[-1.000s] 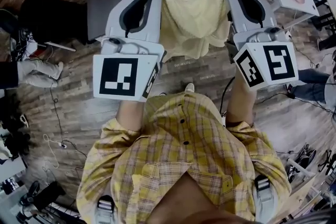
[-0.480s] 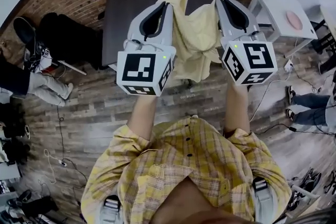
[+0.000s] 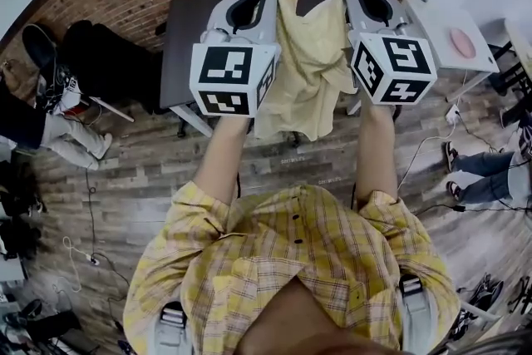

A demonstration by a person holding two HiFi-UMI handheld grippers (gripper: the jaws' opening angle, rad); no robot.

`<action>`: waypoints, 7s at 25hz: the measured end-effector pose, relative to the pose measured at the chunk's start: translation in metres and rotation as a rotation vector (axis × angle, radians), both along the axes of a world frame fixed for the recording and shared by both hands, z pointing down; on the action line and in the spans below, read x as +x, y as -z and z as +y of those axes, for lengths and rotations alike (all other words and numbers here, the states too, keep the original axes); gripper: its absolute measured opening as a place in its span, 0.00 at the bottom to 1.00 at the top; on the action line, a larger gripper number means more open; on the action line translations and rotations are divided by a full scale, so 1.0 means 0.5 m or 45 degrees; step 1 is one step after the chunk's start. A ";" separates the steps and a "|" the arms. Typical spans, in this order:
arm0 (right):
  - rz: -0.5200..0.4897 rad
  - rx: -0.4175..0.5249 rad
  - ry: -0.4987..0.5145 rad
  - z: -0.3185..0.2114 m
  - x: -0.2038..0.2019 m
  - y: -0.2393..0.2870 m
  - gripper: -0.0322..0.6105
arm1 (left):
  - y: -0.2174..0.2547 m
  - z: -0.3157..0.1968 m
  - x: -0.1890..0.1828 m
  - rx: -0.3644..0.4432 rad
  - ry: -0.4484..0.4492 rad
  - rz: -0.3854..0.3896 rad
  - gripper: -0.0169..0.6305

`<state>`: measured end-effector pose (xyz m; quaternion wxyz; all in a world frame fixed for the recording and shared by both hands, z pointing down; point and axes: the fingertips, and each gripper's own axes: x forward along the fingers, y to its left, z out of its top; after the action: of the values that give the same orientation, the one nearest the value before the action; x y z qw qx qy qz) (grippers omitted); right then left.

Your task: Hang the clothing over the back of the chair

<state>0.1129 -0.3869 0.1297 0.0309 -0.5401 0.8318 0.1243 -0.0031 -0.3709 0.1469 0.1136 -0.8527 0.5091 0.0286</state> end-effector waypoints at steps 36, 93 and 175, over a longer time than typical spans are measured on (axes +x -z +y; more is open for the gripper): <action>0.013 -0.473 -0.058 -0.294 0.030 -0.304 0.09 | -0.251 -0.294 0.001 -0.403 0.157 -0.065 0.04; 0.002 -0.522 -0.102 -0.112 0.009 -0.331 0.06 | -0.258 -0.121 0.020 -0.378 0.038 0.011 0.07; -0.131 -0.349 -0.139 0.257 0.001 -0.386 0.06 | -0.349 0.228 0.057 -0.297 -0.036 0.029 0.02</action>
<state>0.1134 -0.2583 0.3229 -0.0074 -0.5893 0.8077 -0.0165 0.0253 -0.2572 0.3214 0.0075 -0.8668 0.4982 -0.0193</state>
